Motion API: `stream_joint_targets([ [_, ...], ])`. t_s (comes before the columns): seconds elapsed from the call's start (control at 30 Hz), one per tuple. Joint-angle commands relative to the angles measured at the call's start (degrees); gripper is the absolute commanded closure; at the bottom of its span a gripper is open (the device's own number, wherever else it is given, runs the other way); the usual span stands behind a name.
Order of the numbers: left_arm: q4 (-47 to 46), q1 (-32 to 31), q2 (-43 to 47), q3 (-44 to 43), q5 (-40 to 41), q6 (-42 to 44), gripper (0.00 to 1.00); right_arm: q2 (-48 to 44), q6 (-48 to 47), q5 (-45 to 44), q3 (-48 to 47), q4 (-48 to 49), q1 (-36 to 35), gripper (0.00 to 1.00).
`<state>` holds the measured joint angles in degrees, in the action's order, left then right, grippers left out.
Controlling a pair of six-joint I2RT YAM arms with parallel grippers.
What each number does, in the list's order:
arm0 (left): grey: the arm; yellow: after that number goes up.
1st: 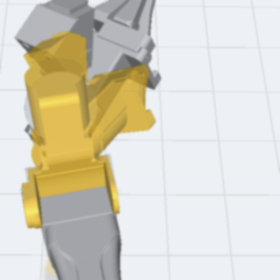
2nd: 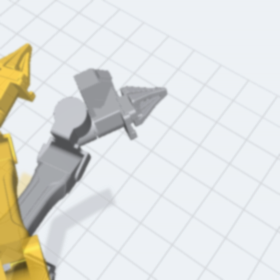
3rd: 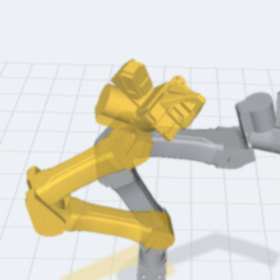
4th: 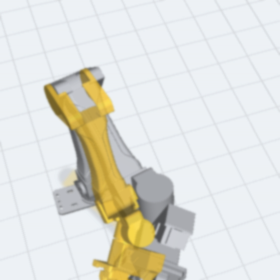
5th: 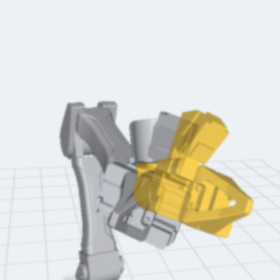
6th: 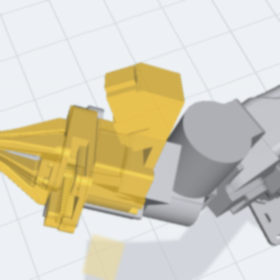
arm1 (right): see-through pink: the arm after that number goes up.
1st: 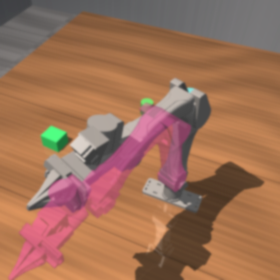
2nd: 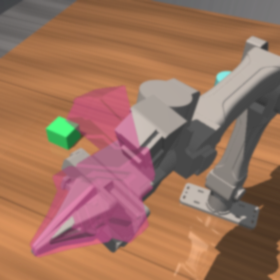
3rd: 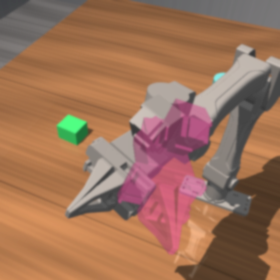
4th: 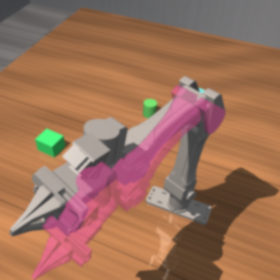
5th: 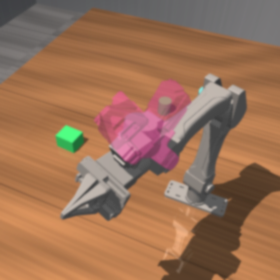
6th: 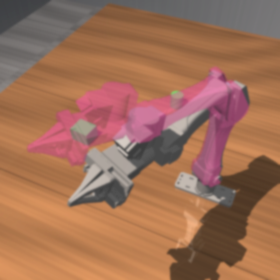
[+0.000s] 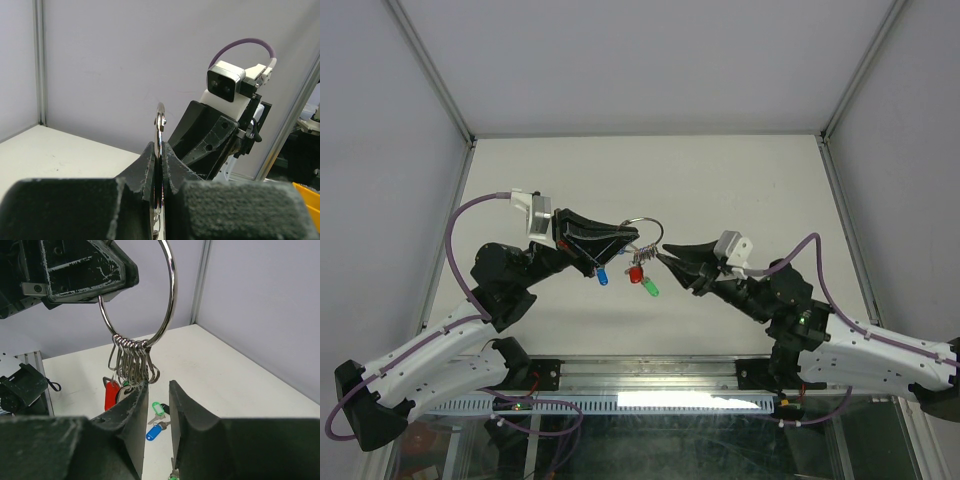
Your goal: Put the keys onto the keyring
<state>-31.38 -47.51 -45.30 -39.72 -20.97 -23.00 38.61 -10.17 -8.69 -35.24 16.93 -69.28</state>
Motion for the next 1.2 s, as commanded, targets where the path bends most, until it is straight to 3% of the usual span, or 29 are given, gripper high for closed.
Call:
stream_joint_targets([
  [0.0, -3.8, 0.6, 1.2, -1.1, 1.0, 0.2, 1.0, 0.4, -0.1, 1.6, -3.3, 4.3, -0.4, 0.73],
  [0.33, -3.7, 0.6, 1.2, -1.3, 1.1, 0.3, 1.0, 0.8, -0.3, 1.4, -3.3, 3.7, -0.3, 0.72],
  [1.17, -3.7, 0.5, 1.0, -1.3, 0.7, 0.2, 1.0, 0.6, -2.3, -1.3, -4.5, 5.4, -0.3, 0.79],
])
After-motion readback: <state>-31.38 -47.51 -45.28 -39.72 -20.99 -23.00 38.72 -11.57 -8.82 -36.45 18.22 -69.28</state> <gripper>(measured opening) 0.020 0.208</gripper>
